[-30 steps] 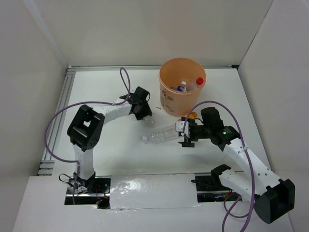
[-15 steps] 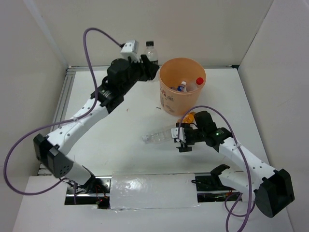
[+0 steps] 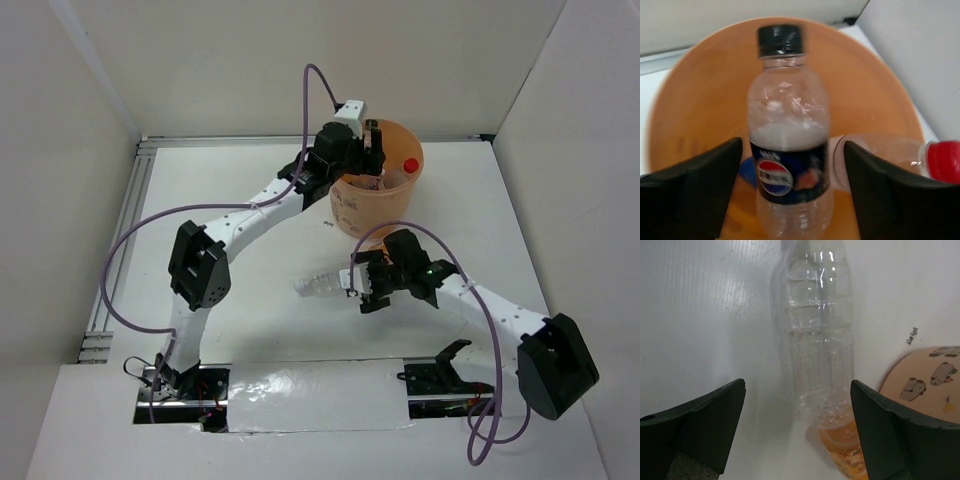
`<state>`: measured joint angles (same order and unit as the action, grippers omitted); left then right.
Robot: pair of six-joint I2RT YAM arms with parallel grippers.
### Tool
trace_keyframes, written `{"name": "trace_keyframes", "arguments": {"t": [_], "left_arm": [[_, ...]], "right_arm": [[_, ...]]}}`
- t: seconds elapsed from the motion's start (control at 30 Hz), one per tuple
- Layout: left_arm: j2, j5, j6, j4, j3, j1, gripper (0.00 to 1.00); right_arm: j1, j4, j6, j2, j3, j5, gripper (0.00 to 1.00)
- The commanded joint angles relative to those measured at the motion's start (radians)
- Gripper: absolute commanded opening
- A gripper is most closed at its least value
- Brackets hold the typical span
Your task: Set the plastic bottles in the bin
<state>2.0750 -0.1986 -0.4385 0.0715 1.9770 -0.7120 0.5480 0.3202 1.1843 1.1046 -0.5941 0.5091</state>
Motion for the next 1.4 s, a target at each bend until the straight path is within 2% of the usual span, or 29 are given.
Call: {"name": "trace_keyframes", "arguments": {"t": [0.0,0.13,0.27,0.33,0.37,0.4,0.47,0.5,0.53,0.6,0.7,0.77,0.87,1.07,1.1,1.13,1.23,1.27,1.37], "left_arm": [[-0.044,-0.025,0.038,-0.041,0.040,0.005,1.00],[-0.120,-0.025,0.058,-0.041,0.045,0.005,1.00],[-0.329,-0.084,0.072,-0.076,-0.126,0.005,1.00],[-0.444,-0.097,0.081,-0.131,-0.335,0.005,1.00],[-0.569,-0.097,0.093,-0.148,-0.412,0.005,1.00],[-0.629,-0.098,0.102,-0.165,-0.567,0.005,1.00],[-0.749,-0.108,0.103,-0.179,-0.714,0.015,1.00],[-0.909,-0.108,0.103,-0.179,-0.900,0.026,1.00],[-0.911,-0.108,0.103,-0.179,-0.902,0.026,1.00],[-1.045,-0.099,0.078,-0.167,-1.053,0.036,1.00],[-1.156,-0.099,0.008,-0.093,-1.183,0.045,1.00],[-1.245,-0.110,-0.023,-0.067,-1.230,0.045,1.00],[-1.334,-0.110,-0.071,-0.047,-1.297,0.045,1.00],[-1.368,-0.062,-0.082,-0.046,-1.319,0.045,1.00],[-1.368,-0.062,-0.072,-0.033,-1.319,0.036,1.00],[-1.368,-0.062,-0.072,-0.033,-1.319,0.026,1.00],[-1.420,-0.084,-0.072,-0.012,-1.340,0.016,1.00],[-1.470,-0.093,-0.072,-0.012,-1.360,0.005,1.00],[-1.593,-0.093,-0.072,0.008,-1.391,0.005,1.00]], "right_arm": [[0.032,-0.104,0.063,0.066,0.010,-0.060,0.92],[0.076,-0.222,0.077,0.161,0.031,-0.130,0.92],[0.076,-0.244,0.077,0.244,-0.001,-0.155,0.92],[0.076,-0.244,0.086,0.267,-0.001,-0.155,0.92],[0.076,-0.244,0.113,0.280,-0.001,-0.155,0.89],[0.076,-0.227,0.123,0.281,-0.001,-0.140,0.85],[0.076,-0.178,0.149,0.281,-0.001,-0.092,0.72],[0.076,-0.149,0.149,0.281,-0.001,-0.063,0.58],[0.076,-0.148,0.149,0.281,-0.001,-0.052,0.58],[0.076,-0.121,0.149,0.281,-0.001,-0.041,0.54],[0.076,-0.061,0.149,0.261,-0.036,-0.029,0.57],[0.076,-0.049,0.105,0.249,-0.059,-0.029,0.75],[0.076,-0.063,0.037,0.248,-0.093,-0.029,0.87],[0.076,-0.082,0.050,0.386,-0.105,-0.020,0.87],[0.076,-0.070,0.051,0.396,-0.105,-0.020,0.84],[0.076,-0.055,0.063,0.406,-0.117,-0.020,0.66],[0.076,0.012,0.051,0.380,-0.183,0.014,0.38],[0.076,0.046,0.040,0.365,-0.217,0.060,0.26],[0.038,0.129,-0.101,0.273,-0.389,0.193,0.19]]}}
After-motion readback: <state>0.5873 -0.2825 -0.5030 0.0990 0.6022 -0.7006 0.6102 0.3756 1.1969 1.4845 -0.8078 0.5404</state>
